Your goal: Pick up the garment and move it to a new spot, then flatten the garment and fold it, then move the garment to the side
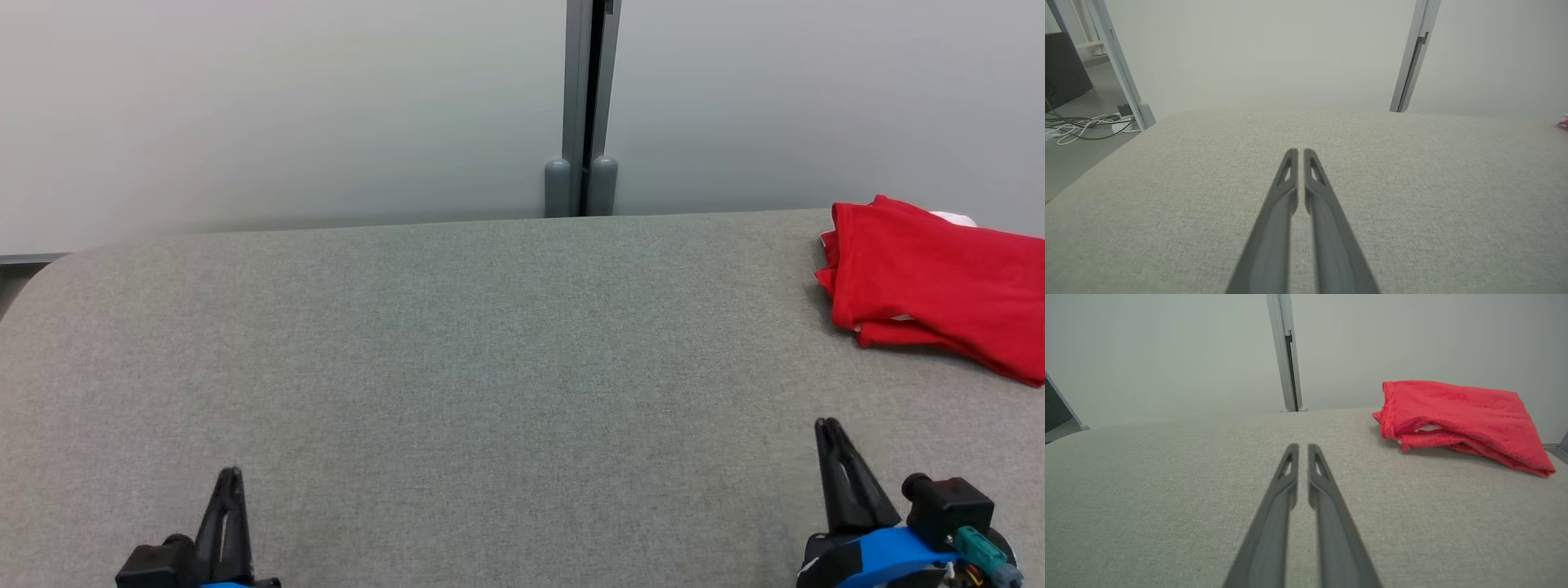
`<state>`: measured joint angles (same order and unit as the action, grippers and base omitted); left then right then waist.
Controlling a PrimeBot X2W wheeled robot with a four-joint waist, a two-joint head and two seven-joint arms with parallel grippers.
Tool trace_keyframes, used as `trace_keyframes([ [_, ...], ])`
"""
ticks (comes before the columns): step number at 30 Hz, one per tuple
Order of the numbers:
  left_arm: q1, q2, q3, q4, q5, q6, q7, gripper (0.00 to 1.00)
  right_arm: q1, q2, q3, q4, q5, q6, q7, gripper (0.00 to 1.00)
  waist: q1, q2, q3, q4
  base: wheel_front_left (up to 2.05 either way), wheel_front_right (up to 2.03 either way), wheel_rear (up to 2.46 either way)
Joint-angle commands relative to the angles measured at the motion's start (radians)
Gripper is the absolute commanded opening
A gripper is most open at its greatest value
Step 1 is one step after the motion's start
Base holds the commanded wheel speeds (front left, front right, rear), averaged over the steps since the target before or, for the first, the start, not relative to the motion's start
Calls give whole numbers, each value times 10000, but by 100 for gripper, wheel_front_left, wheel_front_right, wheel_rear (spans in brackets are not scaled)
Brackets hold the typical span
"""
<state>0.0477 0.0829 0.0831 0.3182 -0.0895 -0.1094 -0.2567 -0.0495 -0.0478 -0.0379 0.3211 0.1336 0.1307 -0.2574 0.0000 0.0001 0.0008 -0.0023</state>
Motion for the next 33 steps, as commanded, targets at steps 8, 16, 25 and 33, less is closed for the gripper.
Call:
trace_keyframes([
  [8,-317,-30,166,1,-1774,-26,551,0,-144,-9,-161,-51,1744,0,504,0,0,-1,1,1,0,0,0],
  [16,-410,-60,113,-157,-3316,-51,845,0,-164,-13,-193,-187,3228,0,831,0,0,-1,3,3,0,0,0],
  [25,-548,-87,120,-252,-4701,-68,1158,0,-215,-17,-250,-272,4575,0,1158,0,0,-1,4,4,0,0,0],
  [33,-682,-113,144,-321,-5959,-90,1459,0,-274,-21,-310,-342,5796,1,1459,0,0,-1,6,6,0,0,0],
])
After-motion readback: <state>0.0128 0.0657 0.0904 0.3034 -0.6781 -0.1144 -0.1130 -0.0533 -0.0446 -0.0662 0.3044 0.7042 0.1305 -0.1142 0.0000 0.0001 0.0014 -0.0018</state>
